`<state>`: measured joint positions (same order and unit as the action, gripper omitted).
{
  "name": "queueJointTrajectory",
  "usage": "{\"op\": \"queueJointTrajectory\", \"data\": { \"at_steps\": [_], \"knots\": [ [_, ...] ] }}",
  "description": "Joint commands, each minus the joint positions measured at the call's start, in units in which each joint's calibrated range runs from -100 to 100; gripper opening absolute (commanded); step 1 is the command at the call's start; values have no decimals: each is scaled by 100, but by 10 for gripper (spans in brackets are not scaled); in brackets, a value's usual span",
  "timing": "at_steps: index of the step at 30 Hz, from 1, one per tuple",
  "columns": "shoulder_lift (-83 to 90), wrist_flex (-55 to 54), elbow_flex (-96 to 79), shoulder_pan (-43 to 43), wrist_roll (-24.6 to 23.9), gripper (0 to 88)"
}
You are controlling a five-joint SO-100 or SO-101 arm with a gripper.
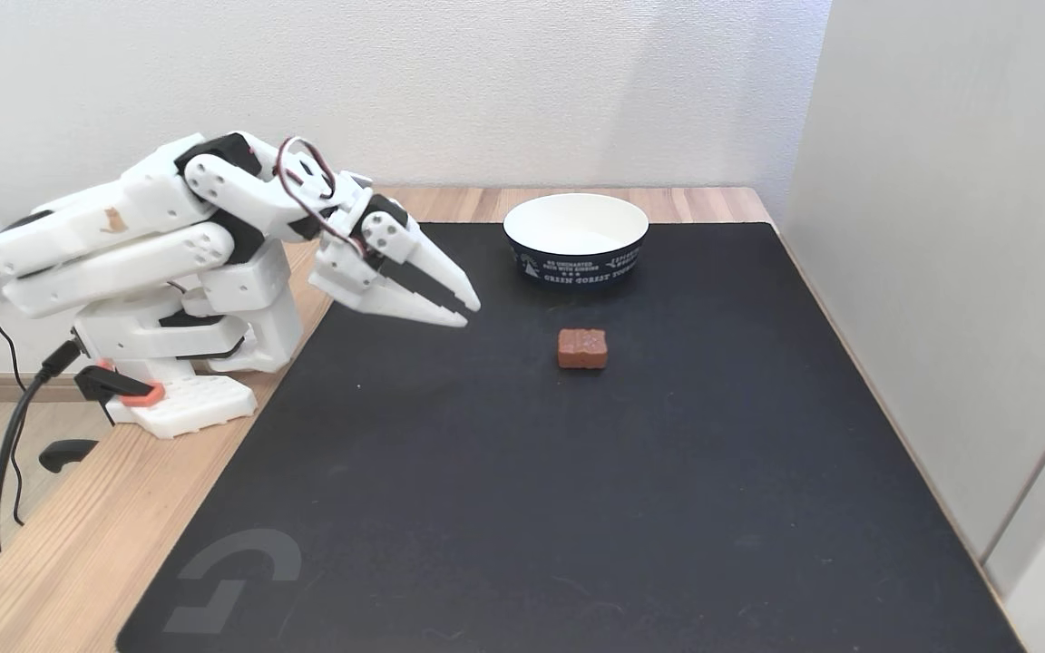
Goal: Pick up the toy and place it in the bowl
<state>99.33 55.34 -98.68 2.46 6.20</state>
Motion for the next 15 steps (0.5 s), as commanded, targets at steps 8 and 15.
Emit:
{"op": "queueJointTrajectory", "data": {
  "at_steps": [8, 15],
  "knots": [
    [25, 38, -42, -141, -10, 26],
    [33, 38, -42, 18, -135, 26]
  ]
}}
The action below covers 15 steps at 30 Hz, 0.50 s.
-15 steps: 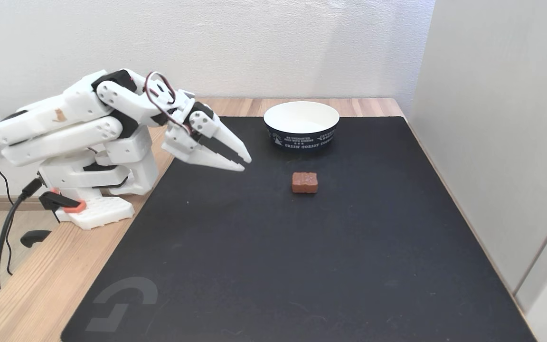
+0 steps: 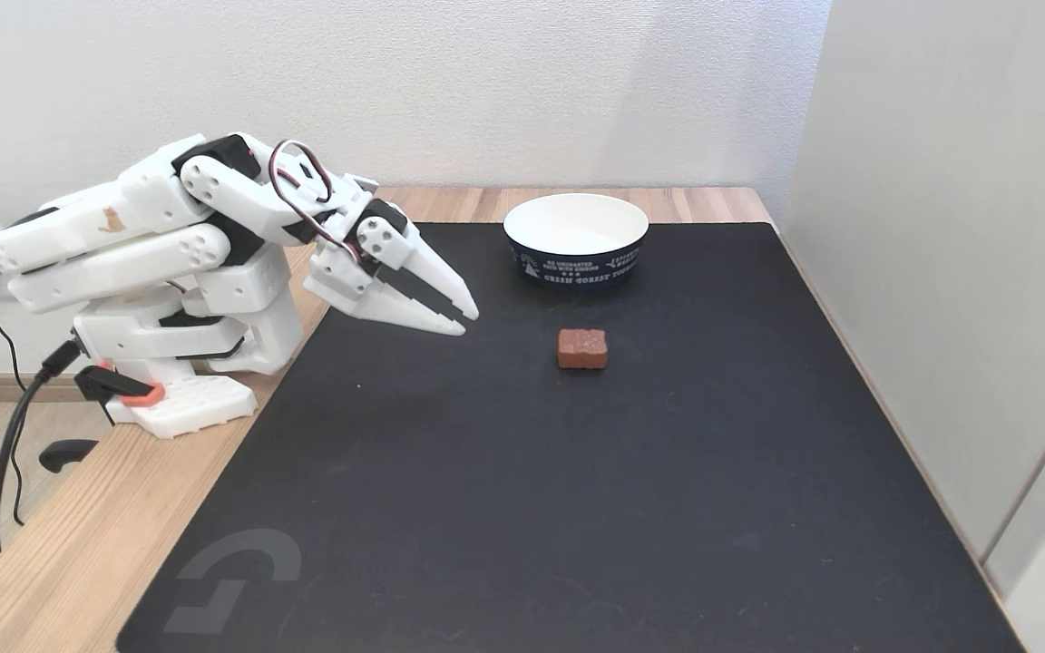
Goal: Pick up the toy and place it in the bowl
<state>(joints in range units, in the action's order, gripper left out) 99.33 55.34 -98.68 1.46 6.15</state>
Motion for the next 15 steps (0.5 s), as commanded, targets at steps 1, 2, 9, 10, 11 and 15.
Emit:
{"op": "queueJointTrajectory", "data": {
  "at_steps": [1, 2, 9, 10, 11, 15],
  "knots": [
    [33, 29, -33, 126, -276, 24],
    [33, 29, -33, 118, -297, 24],
    [33, 29, -33, 118, -312, 25],
    [33, 29, -33, 118, -312, 25],
    [33, 29, -33, 109, -312, 25],
    [33, 29, -33, 101, -312, 25]
  ]
}}
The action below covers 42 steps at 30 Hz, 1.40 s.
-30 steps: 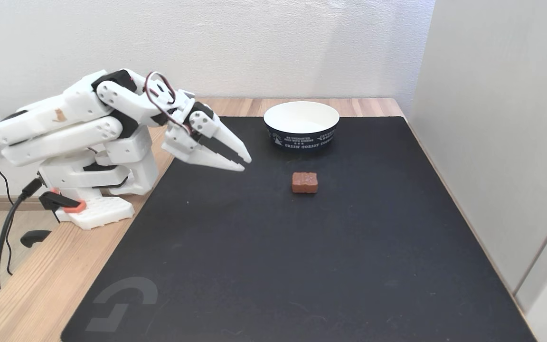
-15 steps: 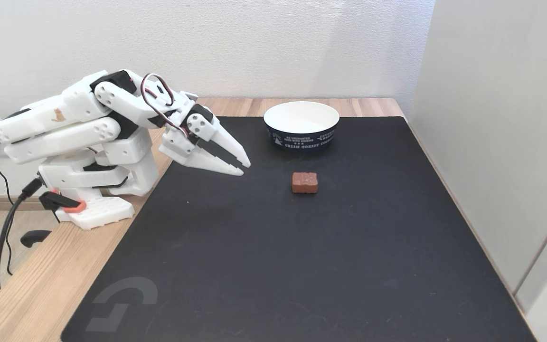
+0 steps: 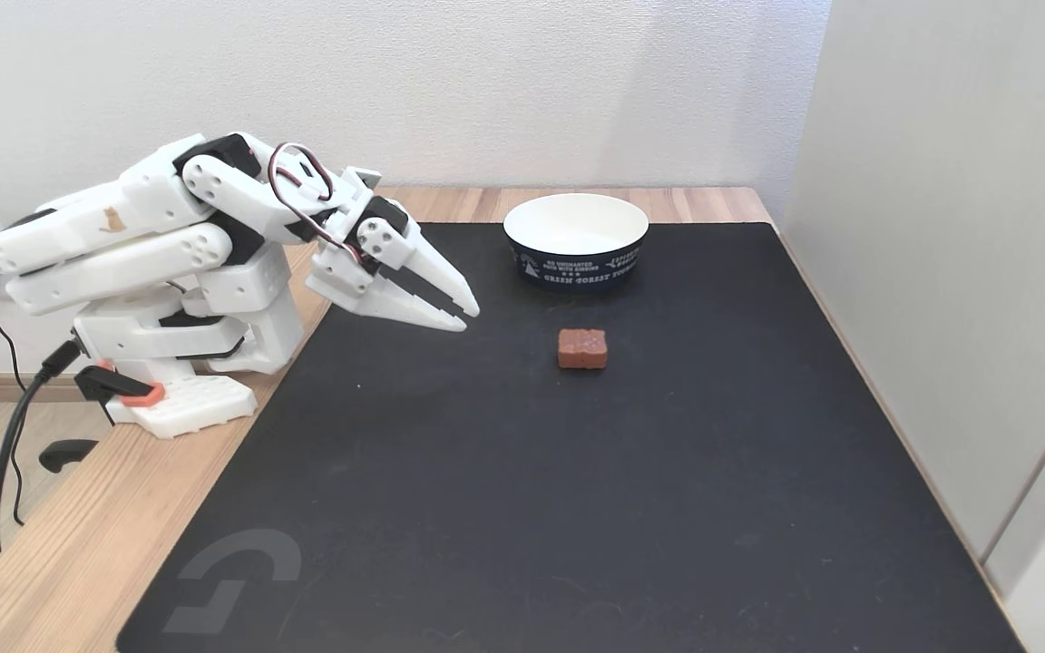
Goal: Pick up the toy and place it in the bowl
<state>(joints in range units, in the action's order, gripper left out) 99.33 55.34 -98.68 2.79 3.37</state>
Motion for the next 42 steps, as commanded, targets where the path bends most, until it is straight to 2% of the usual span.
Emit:
{"op": "queueJointTrajectory", "data": {
  "at_steps": [1, 7, 10, 13, 18, 22, 27, 32, 42],
  "knots": [
    [33, 29, -33, -32, -34, 25],
    [33, 38, -15, -66, -45, 40],
    [33, 249, 21, -7, 2, 211],
    [33, 486, 111, 1, -19, 331],
    [33, 452, 111, 1, -50, 352],
    [33, 452, 102, 10, -546, 352],
    [33, 461, 102, 10, -582, 357],
    [33, 503, 120, 18, -536, 461],
    [17, 673, 309, 18, -577, 460]
  ]
}}
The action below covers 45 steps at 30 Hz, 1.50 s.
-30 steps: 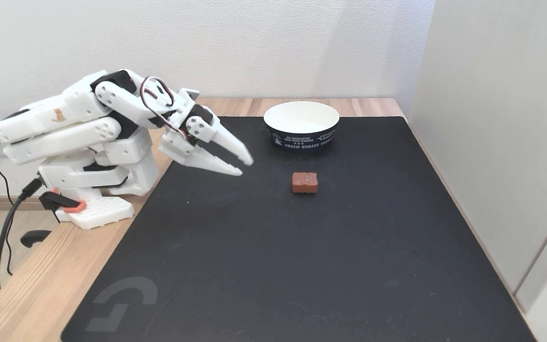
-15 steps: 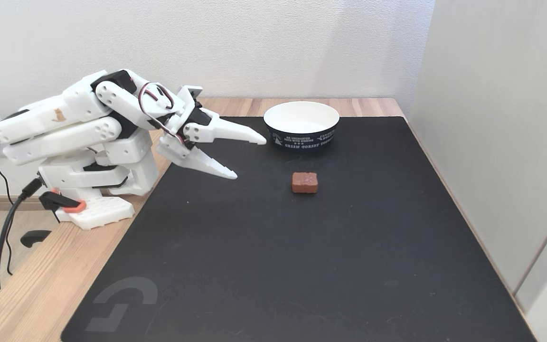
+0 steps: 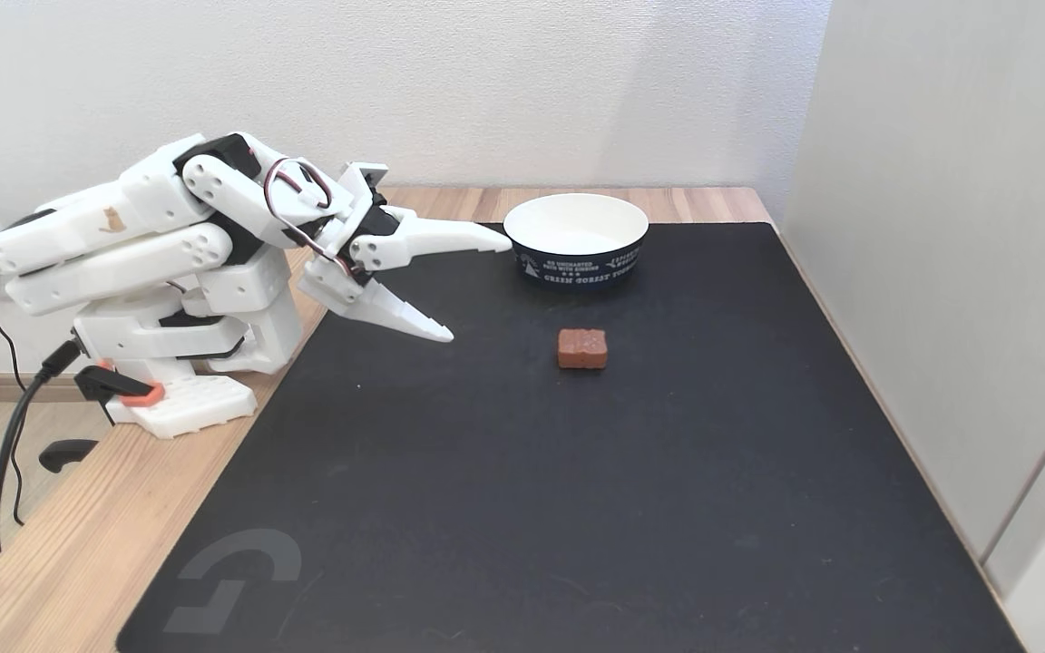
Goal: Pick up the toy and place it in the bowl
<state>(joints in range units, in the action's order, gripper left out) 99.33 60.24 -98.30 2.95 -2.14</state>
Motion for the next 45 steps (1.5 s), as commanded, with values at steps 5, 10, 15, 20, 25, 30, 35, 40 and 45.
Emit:
{"op": "queueJointTrajectory", "data": {
  "at_steps": [5, 10, 15, 20, 25, 30, 35, 40, 45],
  "knots": [
    [-567, 615, 1218, 52, -32, 460],
    [-2084, 640, 2714, 35, -32, 461],
    [-4252, 632, 4210, 1, -37, 461],
    [-6836, 767, 5923, 77, -37, 462],
    [-8845, 1834, 7933, 68, -42, 465],
    [-10188, 2291, 9258, 77, -42, 462],
    [-11005, 2300, 10168, 152, -42, 465],
    [-11930, 2308, 11078, 403, -178, 462],
    [-12355, 2317, 11448, 604, -225, 461]
  ]
}}
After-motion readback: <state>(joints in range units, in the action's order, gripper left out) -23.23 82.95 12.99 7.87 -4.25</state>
